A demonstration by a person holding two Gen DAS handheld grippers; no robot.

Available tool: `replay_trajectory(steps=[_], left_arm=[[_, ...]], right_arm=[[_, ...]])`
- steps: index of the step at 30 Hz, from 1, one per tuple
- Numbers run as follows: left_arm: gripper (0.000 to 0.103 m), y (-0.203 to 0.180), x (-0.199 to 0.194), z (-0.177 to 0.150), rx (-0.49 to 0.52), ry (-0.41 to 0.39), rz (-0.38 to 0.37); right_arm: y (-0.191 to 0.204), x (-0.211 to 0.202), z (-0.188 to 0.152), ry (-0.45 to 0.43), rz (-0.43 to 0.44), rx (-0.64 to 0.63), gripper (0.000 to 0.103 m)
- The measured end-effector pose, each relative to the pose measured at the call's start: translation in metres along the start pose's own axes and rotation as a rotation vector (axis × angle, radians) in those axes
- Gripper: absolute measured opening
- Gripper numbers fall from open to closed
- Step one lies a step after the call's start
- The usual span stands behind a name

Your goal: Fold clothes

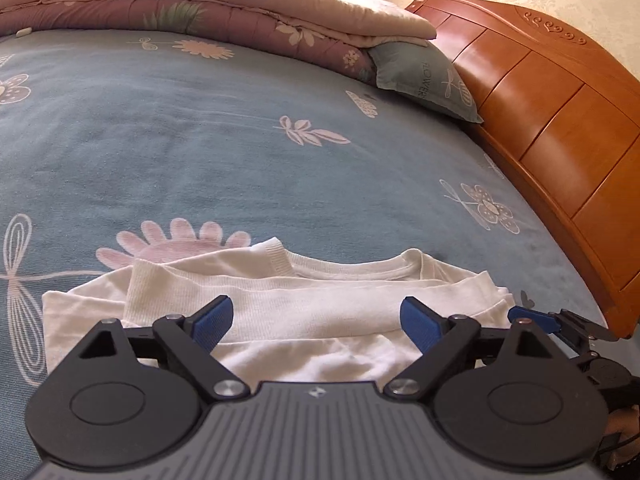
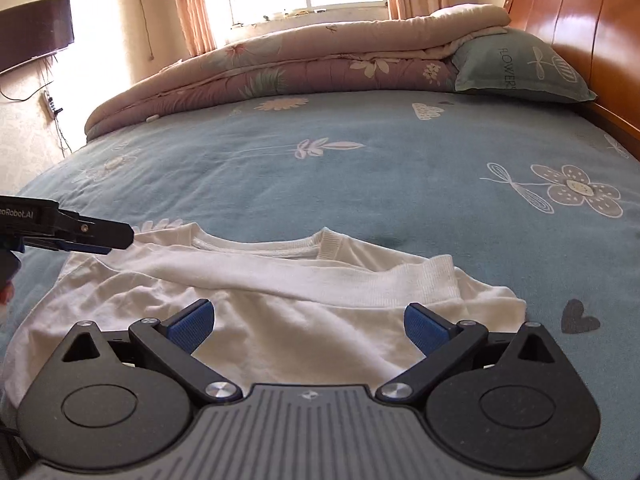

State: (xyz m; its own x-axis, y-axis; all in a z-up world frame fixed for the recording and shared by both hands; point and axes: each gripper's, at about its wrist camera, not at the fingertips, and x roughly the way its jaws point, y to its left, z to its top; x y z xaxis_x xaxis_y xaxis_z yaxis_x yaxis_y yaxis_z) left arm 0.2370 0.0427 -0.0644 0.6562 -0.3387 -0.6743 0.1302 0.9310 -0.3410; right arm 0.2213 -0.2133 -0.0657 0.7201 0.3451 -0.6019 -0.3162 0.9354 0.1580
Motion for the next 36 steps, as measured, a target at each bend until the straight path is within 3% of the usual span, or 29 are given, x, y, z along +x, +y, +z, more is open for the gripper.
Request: replay_trajectory(steps=[3, 7, 10, 15, 17, 20, 22, 26, 29, 33, 36], left_arm=[[0.090, 0.018, 0.018, -0.002, -0.020, -0.002, 0.124], [0.090, 0.032, 0.021, 0.006, -0.047, -0.022, 0.083], [0.090, 0.027, 0.009, 0.006, -0.055, -0.027, 0.075], [0.091, 0.022, -0.010, -0.004, -0.079, -0.038, 0.052], [0.090, 0.031, -0.004, -0.016, -0.096, -0.031, 0.102], [0.090, 0.033, -0.006, -0.018, -0.096, -0.036, 0.104], [0.090, 0.025, -0.014, -0.012, -0.093, -0.015, 0.114], [0.090, -0.003, -0.035, -0.015, -0.062, -0.001, -0.030], [0.091, -0.022, -0.037, -0.028, -0.076, 0.036, -0.183], [0.090, -0.025, -0.010, -0.049, -0.135, 0.143, -0.192], [0.090, -0.025, -0.019, -0.049, -0.174, 0.130, -0.233]], right_arm=[[-0.004, 0.032, 0.000, 0.050, -0.033, -0.024, 0.103], [-0.008, 0.060, -0.005, 0.032, -0.111, -0.104, 0.103], [-0.006, 0.054, 0.005, 0.061, -0.114, -0.093, 0.103], [0.008, 0.011, -0.001, 0.017, -0.033, -0.083, 0.103], [0.010, 0.008, -0.013, 0.049, -0.017, -0.076, 0.103], [0.011, 0.011, -0.031, 0.106, -0.013, -0.078, 0.103], [0.014, 0.002, -0.030, 0.088, -0.011, -0.083, 0.103], [0.020, -0.015, -0.023, 0.036, 0.064, -0.080, 0.103], [0.020, -0.013, -0.028, 0.057, 0.038, -0.083, 0.103], [0.014, -0.015, -0.038, 0.088, 0.008, -0.072, 0.103], [0.011, -0.021, -0.042, 0.086, 0.003, -0.063, 0.103]])
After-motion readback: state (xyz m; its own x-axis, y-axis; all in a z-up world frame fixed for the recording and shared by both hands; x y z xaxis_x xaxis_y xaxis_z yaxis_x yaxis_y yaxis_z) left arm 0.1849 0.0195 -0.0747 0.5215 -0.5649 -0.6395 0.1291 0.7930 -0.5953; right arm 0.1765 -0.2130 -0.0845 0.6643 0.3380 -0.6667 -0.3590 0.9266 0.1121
